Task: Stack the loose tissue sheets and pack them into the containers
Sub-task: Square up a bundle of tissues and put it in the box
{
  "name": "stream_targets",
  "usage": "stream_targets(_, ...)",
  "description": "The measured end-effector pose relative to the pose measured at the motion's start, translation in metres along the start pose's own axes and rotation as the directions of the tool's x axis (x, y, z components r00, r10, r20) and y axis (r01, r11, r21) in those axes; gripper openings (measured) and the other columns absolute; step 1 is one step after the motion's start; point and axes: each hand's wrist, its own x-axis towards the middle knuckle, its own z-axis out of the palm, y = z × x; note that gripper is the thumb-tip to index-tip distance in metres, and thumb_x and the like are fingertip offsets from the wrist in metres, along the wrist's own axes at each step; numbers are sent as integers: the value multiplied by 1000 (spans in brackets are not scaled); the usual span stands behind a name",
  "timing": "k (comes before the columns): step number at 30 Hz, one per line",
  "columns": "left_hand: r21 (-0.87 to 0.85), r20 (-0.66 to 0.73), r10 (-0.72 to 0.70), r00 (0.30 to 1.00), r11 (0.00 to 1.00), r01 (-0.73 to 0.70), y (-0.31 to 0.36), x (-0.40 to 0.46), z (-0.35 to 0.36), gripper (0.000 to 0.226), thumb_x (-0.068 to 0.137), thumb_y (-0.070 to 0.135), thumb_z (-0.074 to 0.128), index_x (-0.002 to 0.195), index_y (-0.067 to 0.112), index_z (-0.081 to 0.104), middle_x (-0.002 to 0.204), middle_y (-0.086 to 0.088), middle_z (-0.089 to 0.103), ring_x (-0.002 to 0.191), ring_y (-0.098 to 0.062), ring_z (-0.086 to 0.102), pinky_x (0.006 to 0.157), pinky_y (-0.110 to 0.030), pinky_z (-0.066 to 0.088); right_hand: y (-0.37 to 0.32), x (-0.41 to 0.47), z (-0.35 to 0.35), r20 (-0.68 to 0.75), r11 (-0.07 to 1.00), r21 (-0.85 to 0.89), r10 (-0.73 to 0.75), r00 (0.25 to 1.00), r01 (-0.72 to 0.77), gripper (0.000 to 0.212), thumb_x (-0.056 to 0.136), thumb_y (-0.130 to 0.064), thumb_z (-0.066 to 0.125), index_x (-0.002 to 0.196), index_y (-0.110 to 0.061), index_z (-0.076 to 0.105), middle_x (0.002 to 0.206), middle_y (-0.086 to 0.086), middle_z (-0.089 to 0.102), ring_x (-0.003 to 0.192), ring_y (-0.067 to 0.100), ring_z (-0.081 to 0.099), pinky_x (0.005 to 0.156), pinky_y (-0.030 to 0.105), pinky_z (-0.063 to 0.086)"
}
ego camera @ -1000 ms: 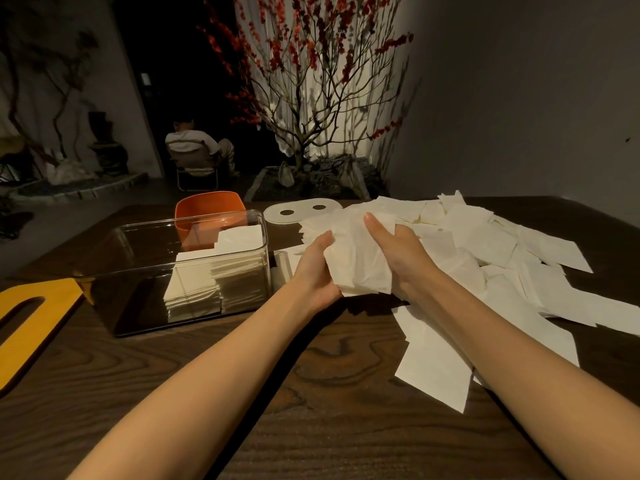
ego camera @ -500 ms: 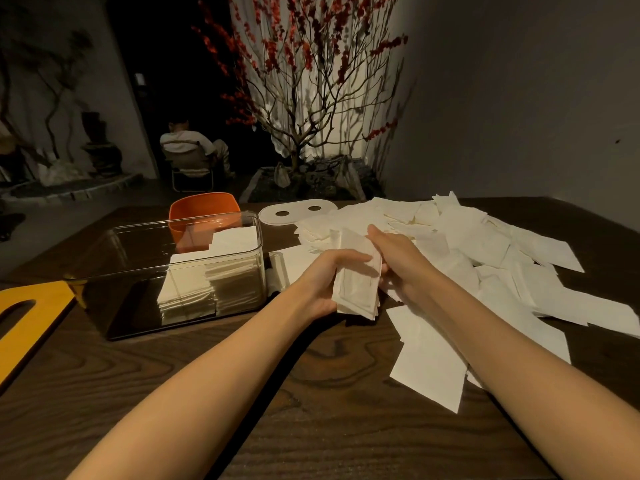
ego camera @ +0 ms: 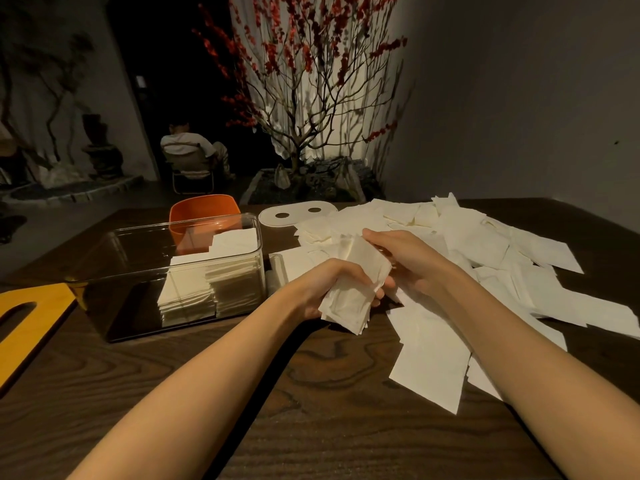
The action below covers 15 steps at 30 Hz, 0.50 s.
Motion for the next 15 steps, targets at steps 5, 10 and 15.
stream_targets(5, 303, -25, 3, 1000, 953, 5, 2, -1, 1, 37, 67, 29, 64, 98, 8, 60, 85, -4, 68, 81, -18, 63, 84, -32, 51, -5, 1, -2, 127, 998, -64, 29, 991, -21, 25, 91, -38, 60, 102, -20, 74, 105, 3, 68, 100, 21, 61, 86, 34, 53)
stream_targets(10, 325, 128, -113, 985, 943, 66, 6, -4, 2, 17, 77, 14, 49, 92, 10, 55, 70, 0, 65, 63, -11, 63, 65, -19, 51, -8, -5, -6, 159, 992, -38, 123, 980, -118, 14, 87, -27, 67, 98, -20, 73, 98, 6, 65, 94, 24, 59, 88, 41, 53)
stream_targets(15, 413, 119, -105, 987, 909, 47, 11, -4, 4, 9, 76, 17, 53, 83, 12, 53, 65, 6, 64, 58, -5, 60, 60, -13, 48, -4, -7, -14, 229, 972, -102, 228, 946, -210, 19, 83, -35, 67, 97, -22, 62, 95, 7, 61, 91, 22, 56, 75, 34, 50)
